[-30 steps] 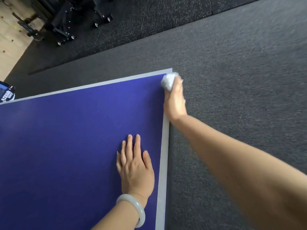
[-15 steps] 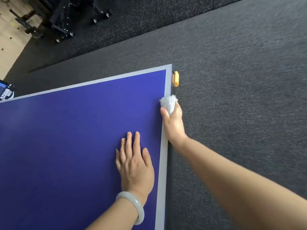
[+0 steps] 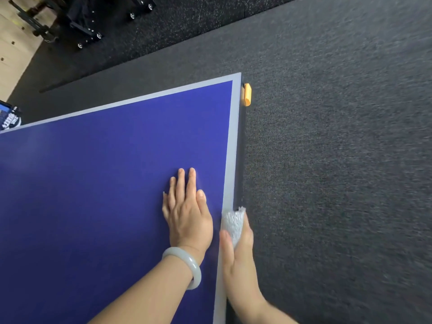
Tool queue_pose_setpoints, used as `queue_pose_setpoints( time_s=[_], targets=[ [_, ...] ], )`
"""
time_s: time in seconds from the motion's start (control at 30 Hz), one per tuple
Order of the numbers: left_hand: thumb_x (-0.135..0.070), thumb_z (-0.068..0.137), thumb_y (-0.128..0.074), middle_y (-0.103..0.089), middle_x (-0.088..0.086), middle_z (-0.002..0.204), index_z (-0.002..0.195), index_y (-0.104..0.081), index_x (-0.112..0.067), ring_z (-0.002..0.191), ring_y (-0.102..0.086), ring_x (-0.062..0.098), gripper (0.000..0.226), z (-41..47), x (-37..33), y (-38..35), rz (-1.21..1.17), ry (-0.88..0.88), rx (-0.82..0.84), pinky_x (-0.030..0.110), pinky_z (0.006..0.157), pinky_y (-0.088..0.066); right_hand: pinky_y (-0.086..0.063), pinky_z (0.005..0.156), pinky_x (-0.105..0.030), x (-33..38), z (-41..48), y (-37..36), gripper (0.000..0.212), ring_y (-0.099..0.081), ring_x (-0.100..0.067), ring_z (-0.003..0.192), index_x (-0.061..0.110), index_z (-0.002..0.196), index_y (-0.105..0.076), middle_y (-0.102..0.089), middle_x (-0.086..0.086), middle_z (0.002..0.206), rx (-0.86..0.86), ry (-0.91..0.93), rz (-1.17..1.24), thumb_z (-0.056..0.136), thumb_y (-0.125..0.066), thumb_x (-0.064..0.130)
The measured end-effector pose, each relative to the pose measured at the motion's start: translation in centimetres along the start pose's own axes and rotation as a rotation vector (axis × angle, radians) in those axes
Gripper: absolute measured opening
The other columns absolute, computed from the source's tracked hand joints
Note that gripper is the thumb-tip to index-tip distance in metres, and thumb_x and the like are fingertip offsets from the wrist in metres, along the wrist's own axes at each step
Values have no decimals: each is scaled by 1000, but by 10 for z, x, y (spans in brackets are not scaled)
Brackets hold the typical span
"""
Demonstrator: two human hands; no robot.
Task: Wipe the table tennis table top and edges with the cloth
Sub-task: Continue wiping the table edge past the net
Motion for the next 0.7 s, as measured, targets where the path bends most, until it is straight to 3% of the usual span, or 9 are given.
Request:
queue_pose_setpoints(
  time_s=[0.03,0.1,0.2,0.27,0.37,0.43,0.5,0.53,0.7],
  targets=[
    [-32,104,-20,-3,-14,165,157,-14,-35,152,1,9,53,0,0,0,2,-4,1,37,123,1,-18,108,-3,-1,-4,0,61,-16,25,136,51,147,-7,-14,48,144,4,-14,-9,94,-36,62],
    [-32,104,-18,-3,-13,165,157,-14,-35,152,1,9,53,0,0,-1,6,-10,6,37,123,0,-20,108,-7,5,20,1,63,-24,20,134,40,152,-16,-25,26,151,-19,-49,-42,95,-29,63],
    [-33,104,-16,-6,-12,165,157,-16,-34,152,0,10,53,0,0,-1,-7,-15,-1,39,123,-1,-26,111,-26,25,94,6,62,-35,-16,140,17,156,-24,-34,-6,155,-37,-65,-78,103,-36,46],
    [-31,105,-17,-7,-11,165,157,-17,-33,152,-1,11,52,-1,-1,-1,-7,-24,-6,40,124,-3,-27,114,-36,33,124,9,59,-34,-22,142,18,157,-22,-33,-6,157,-34,-81,-63,105,-35,44],
    [-27,107,-22,-8,-9,166,157,-18,-31,152,-2,12,50,0,0,0,-26,-19,-8,42,124,-4,-26,119,-39,27,89,6,58,-33,-19,143,19,157,-23,-34,-6,156,-52,-68,-55,105,-36,43],
    [-25,107,-24,-11,-8,165,156,-21,-30,152,-4,12,50,0,0,1,-50,-24,-14,42,123,-4,-26,119,-28,11,31,3,65,-31,-7,143,20,158,-21,-32,-2,157,-28,-42,-72,101,-35,49],
    [-21,107,-27,-14,-8,165,155,-25,-28,152,-6,13,49,1,0,4,-84,-30,-30,42,123,-5,-19,109,-3,-8,-26,0,80,-20,17,139,25,160,-12,-21,10,161,27,-70,-98,92,-31,63],
    [-20,107,-28,-16,-7,165,155,-27,-28,152,-7,13,49,1,0,5,-104,-30,-38,42,123,-5,-15,104,3,-16,-43,-2,82,-16,22,137,29,160,-7,-16,16,160,49,-83,-113,90,-30,65],
    [-7,100,-39,-31,-6,160,145,-48,-24,150,-16,11,48,-2,7,12,-385,11,-60,35,123,-3,-21,108,-13,-17,-51,-3,62,-23,6,136,22,159,-14,-23,4,157,68,-53,-176,104,-36,38]
  ],
)
Point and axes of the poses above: each hand's wrist, its own z-axis towards the middle knuckle, its own y-axis out of the back of the hand, x = y × z, the point moved 10 cm from there along z, towards the middle knuckle
